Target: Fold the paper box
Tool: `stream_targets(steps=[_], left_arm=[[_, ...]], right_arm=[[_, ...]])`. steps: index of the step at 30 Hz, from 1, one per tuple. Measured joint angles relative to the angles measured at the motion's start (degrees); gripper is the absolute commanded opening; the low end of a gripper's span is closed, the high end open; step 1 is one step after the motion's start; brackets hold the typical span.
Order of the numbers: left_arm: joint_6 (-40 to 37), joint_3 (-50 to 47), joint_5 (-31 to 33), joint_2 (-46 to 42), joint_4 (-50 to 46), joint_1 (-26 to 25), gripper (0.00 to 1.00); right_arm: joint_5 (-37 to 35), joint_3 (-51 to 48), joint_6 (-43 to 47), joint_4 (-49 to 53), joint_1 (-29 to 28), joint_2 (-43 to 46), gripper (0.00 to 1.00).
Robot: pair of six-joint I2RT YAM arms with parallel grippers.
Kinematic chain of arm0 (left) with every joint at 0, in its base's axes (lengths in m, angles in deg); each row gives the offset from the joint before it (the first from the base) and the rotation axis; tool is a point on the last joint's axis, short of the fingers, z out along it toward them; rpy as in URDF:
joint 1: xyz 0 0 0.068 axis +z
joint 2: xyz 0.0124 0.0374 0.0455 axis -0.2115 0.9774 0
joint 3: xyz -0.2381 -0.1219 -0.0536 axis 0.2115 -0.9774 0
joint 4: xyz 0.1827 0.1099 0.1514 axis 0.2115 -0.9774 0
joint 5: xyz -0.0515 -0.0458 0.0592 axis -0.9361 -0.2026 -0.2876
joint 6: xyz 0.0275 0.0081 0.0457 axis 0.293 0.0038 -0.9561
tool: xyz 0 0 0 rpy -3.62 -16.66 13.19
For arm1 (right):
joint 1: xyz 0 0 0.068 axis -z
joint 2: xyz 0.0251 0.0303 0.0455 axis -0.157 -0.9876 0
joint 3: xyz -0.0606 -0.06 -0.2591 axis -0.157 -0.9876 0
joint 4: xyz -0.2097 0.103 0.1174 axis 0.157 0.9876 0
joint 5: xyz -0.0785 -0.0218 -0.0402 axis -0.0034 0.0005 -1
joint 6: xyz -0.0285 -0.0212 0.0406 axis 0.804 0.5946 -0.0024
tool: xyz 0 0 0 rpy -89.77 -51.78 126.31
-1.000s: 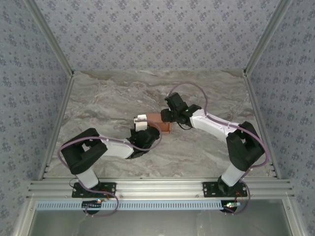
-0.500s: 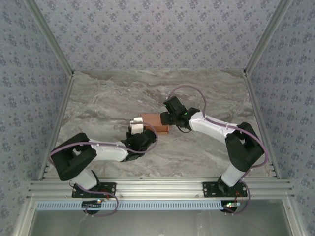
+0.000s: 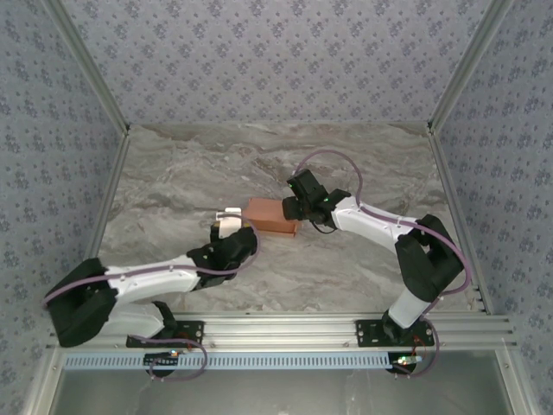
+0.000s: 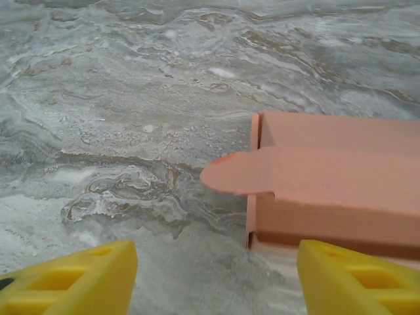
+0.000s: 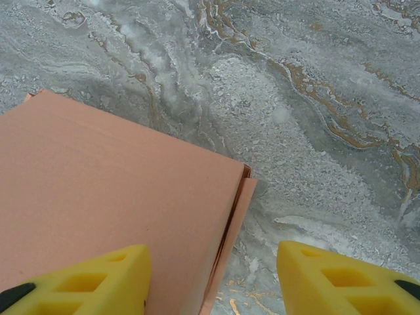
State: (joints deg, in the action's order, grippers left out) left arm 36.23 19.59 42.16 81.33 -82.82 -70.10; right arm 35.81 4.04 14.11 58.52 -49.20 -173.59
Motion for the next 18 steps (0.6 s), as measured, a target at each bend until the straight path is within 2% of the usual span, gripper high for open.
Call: stream_targets(steps=[5, 8, 12, 18], left_arm=[[-3.45, -0.35, -6.80, -11.37, -6.49, 0.96, 0.71], [-5.18, 1.53, -12.37, -14.84, -11.10, 4.96, 0.72], [-7.04, 6.54, -20.59, -14.32, -14.73, 12.15, 0.75], [-9.31, 12.87, -32.96, -5.29, -14.78, 23.23, 0.78]], right_arm=[[-0.15, 0.00, 0.37, 0.15, -0.02, 0.00, 0.55], [-0.22, 0.00, 0.79, 0.17, -0.13, 0.00, 0.55], [-0.39, 0.00, 1.18, 0.20, -0.28, 0.00, 0.55], [-0.39, 0.00, 1.20, 0.44, -0.28, 0.00, 0.56]])
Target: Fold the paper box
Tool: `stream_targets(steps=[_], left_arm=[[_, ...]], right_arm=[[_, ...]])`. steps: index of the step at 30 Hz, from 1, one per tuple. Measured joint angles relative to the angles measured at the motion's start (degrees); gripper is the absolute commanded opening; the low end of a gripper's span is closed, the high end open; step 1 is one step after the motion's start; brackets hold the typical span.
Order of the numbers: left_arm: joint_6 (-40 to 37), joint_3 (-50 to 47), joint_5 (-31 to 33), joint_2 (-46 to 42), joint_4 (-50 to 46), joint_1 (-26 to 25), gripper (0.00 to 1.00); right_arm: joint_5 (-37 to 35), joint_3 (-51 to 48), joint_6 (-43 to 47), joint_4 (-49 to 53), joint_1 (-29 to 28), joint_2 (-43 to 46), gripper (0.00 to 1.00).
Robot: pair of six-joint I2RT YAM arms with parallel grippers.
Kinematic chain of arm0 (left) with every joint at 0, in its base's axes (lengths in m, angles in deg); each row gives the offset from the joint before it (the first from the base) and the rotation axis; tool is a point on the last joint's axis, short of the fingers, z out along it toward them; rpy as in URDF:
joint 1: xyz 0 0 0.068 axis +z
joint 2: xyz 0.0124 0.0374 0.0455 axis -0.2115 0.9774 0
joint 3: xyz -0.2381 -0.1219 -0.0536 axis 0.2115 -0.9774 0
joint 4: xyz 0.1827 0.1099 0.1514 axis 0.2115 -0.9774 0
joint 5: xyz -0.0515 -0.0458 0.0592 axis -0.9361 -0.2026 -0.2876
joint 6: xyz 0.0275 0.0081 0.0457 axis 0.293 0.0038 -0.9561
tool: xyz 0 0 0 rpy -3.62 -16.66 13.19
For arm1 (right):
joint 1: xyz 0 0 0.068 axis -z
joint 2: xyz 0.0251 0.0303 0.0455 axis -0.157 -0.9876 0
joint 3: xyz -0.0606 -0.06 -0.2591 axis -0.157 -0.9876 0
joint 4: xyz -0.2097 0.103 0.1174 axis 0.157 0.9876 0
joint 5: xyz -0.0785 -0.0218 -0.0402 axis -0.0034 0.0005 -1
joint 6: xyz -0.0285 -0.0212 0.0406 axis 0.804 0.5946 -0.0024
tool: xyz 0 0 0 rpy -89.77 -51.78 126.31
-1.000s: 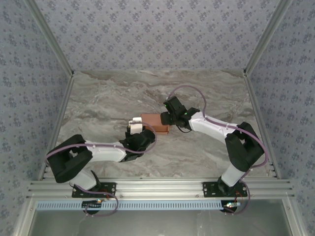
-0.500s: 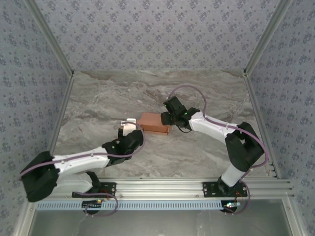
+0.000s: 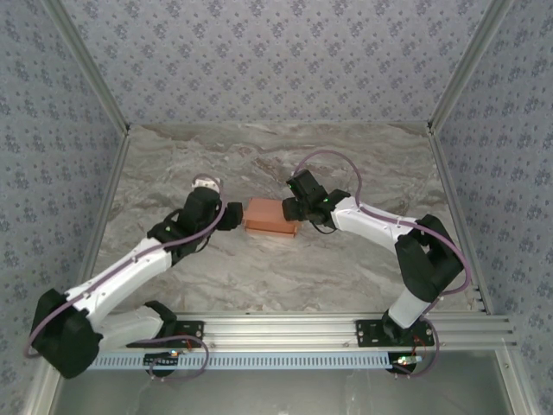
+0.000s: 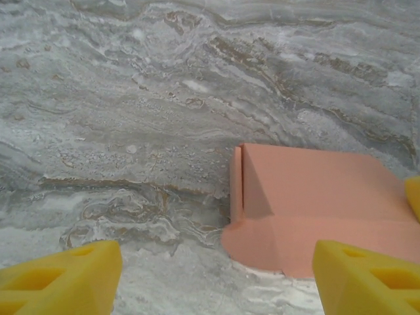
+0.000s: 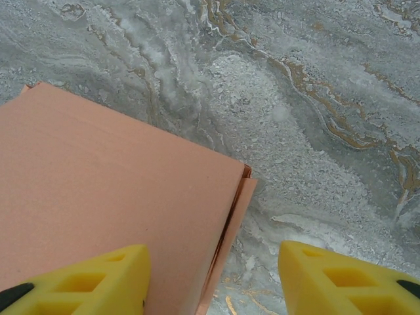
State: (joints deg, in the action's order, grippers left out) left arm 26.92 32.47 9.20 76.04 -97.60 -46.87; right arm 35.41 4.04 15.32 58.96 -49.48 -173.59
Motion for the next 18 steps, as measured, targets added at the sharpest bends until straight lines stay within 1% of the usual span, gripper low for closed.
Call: stream_targets(steps=[3, 7, 11, 18], left_arm=[[-0.96, 1.77, -5.03, 5.49, 0.07, 3.56, 0.78], [-2.25, 5.42, -9.77, 12.96, 0.11, 5.95, 0.79], [-3.65, 8.59, -12.52, 19.02, 0.42, 6.54, 0.79], [-4.98, 8.50, -14.56, 23.19, 1.22, 6.54, 0.79]], right_arm=[[0.02, 0.00, 0.00, 0.15, 0.00, 0.00, 0.56], [0.02, 0.00, 0.02, 0.20, 0.00, 0.00, 0.56], [0.02, 0.00, 0.02, 0.22, 0.00, 0.00, 0.56], [-0.20, -0.15, 0.46, 0.09, 0.02, -0.42, 0.56]])
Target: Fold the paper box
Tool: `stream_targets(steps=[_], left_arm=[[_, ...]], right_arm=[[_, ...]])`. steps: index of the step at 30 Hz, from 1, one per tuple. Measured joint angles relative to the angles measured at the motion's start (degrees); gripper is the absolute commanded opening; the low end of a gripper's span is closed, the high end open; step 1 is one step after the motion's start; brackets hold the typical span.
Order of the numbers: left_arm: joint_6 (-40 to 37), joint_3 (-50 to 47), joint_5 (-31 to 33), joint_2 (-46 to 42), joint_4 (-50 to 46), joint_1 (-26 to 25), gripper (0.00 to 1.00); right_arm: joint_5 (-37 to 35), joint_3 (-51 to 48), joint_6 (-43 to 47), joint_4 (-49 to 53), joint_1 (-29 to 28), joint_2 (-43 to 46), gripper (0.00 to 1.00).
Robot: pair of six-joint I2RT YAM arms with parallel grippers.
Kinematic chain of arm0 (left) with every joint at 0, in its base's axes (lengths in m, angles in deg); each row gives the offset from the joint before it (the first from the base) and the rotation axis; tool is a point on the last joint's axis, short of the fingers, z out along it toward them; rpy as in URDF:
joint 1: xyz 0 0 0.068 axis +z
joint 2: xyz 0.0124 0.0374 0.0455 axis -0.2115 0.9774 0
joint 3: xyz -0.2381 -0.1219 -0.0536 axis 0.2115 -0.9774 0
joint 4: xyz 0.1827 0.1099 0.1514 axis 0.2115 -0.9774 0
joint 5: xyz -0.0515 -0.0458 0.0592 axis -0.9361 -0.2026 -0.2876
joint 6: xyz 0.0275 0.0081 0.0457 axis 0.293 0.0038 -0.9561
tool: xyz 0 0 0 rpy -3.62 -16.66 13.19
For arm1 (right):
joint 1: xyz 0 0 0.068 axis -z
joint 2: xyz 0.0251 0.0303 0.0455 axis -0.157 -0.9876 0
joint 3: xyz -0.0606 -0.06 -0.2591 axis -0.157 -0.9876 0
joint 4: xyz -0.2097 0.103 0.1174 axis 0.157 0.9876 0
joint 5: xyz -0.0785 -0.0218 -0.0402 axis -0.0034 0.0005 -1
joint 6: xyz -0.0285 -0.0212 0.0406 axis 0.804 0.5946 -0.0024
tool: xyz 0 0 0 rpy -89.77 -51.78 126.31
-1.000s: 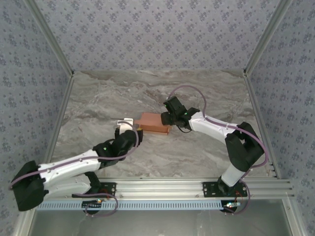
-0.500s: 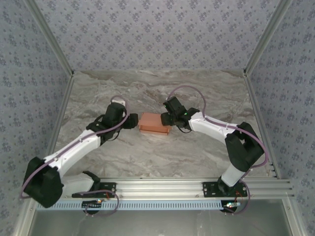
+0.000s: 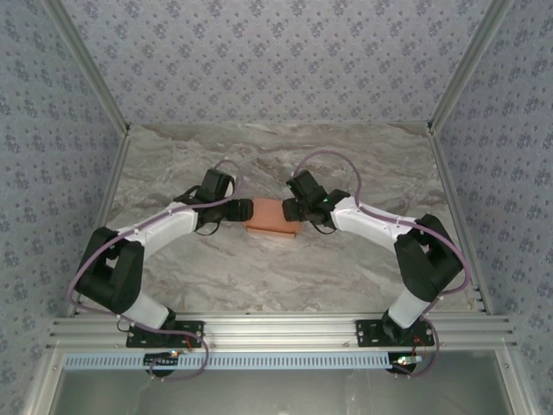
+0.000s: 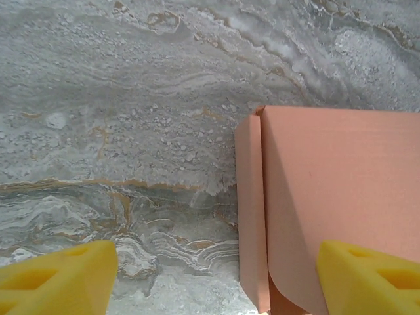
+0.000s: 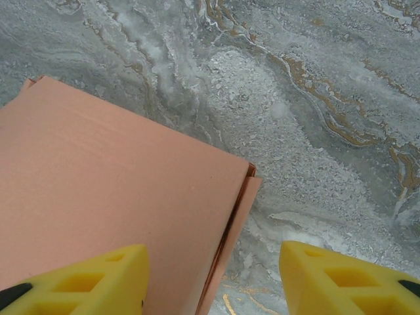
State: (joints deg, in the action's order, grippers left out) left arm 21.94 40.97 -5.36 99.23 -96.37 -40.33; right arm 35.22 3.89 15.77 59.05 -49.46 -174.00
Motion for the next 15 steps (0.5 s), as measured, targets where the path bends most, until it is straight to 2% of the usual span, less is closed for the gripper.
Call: stream_targets(steps=[8, 15], left_arm=[[1.01, -7.50, -3.61, 1.86, 7.04, -0.33, 0.80], [1.14, -7.54, -3.69, 2.64, 9.86, -0.92, 0.80]], right_arm=[[-0.39, -4.09, 0.17, -2.71, -0.02, -3.08, 0.56], [-1.77, -4.09, 1.31, -3.37, 0.15, -3.23, 0.56]])
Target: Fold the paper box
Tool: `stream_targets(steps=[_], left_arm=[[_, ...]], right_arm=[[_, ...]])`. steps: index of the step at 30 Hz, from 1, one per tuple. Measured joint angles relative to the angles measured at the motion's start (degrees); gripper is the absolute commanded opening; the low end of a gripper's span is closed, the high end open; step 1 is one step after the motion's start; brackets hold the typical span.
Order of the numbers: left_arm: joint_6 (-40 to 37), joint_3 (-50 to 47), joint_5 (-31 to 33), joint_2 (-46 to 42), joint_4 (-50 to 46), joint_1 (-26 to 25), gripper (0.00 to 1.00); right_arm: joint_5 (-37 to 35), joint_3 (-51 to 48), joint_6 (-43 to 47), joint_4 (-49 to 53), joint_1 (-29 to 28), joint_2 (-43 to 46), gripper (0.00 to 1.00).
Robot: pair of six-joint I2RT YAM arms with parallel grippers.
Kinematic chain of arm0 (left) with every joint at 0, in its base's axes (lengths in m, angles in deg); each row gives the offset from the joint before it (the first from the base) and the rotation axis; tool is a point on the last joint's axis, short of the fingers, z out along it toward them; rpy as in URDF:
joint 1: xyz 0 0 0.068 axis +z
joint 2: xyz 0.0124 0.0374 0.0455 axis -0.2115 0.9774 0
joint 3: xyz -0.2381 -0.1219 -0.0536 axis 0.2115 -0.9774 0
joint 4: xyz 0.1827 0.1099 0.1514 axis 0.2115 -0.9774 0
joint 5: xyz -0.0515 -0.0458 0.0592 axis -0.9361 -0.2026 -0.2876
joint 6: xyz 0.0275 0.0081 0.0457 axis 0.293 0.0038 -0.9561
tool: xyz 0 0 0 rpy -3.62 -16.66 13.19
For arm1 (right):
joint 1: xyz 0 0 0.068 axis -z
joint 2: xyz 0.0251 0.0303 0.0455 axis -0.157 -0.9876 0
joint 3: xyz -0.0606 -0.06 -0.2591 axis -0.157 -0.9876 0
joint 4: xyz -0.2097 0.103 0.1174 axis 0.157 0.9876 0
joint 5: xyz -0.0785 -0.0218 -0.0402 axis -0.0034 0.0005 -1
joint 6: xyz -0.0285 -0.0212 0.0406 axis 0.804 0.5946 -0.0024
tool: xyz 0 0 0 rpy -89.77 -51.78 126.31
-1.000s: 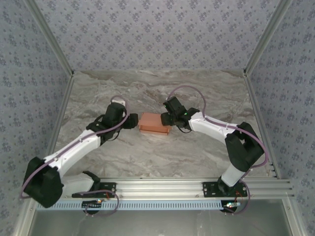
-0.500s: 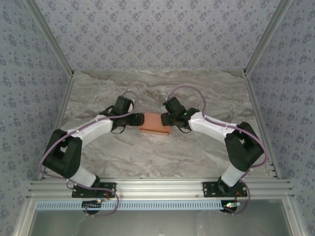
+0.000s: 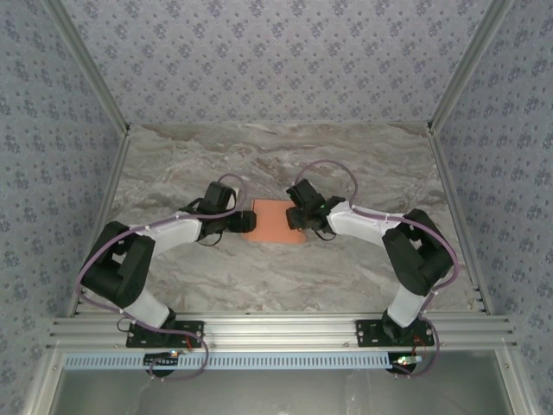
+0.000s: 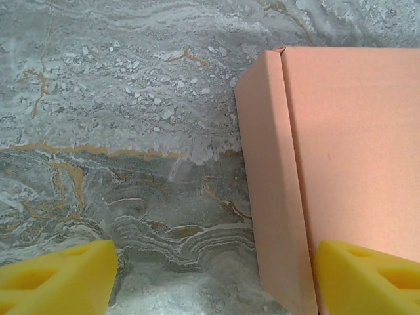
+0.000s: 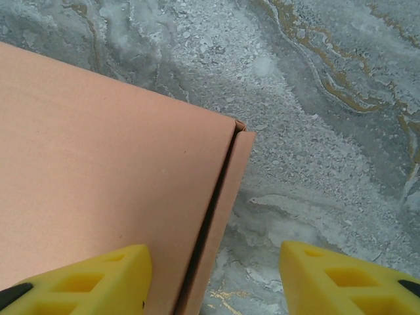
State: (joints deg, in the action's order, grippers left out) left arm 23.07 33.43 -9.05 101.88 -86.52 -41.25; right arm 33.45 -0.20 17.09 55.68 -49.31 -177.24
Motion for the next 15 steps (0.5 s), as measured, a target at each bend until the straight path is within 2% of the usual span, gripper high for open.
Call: stream_targets(steps=[8, 15], left_arm=[[-0.02, 0.00, 0.79, -1.97, -1.29, -1.55, 0.82], [-1.62, 2.40, 1.44, -4.98, -3.23, -1.84, 0.86]], right_arm=[[0.15, 2.01, 3.76, 2.23, -0.15, 0.44, 0.57], [1.27, 1.64, 5.49, 4.28, -0.72, 8.07, 0.57]])
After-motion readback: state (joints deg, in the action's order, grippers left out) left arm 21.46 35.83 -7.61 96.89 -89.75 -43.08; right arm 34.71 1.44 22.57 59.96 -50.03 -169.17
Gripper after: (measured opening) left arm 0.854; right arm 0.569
